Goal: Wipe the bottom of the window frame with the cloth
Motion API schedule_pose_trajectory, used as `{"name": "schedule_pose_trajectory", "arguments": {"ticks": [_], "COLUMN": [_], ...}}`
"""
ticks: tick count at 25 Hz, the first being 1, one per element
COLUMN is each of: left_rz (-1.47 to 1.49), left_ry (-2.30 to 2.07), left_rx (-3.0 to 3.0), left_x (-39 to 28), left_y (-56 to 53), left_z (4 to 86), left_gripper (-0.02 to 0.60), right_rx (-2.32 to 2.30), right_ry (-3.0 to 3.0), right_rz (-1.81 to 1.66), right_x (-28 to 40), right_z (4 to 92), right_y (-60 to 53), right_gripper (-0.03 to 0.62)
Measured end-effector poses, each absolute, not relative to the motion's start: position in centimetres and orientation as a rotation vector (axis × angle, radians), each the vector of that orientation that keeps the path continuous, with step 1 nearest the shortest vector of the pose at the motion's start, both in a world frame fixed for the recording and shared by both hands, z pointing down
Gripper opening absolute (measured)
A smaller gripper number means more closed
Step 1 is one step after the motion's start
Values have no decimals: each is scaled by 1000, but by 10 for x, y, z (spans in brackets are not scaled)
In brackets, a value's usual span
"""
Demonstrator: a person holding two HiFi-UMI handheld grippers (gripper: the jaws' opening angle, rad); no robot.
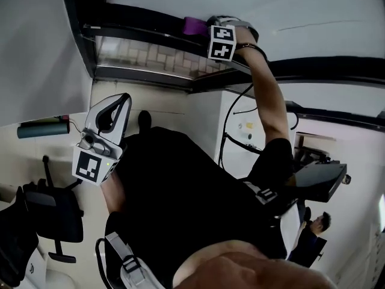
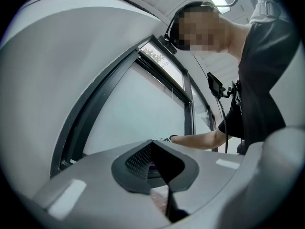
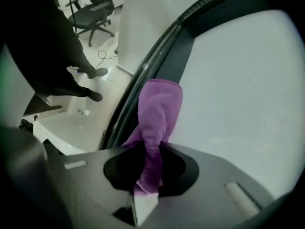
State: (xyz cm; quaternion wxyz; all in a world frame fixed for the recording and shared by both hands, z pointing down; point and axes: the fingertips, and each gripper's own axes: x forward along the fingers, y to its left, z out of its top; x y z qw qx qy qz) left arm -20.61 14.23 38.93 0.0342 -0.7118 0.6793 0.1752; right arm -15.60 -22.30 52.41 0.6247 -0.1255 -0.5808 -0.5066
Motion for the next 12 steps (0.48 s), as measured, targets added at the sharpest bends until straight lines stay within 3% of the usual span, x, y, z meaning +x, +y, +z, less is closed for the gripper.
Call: {"name": "schedule_pose_trajectory", "arguments": {"ticks": [12], "left_rz": [509], "left_ry": [2069], "left_rx": [-2257], "left_x": [-209], "left_y": [132], "left_z": [396], "left_gripper": [-9], "right_rx": [-501], "right_ry": [-1107], "right_rz": [-1289], "right_x": [-71], "right_z": [520], "right_y": [-115], "right_gripper": [60]}}
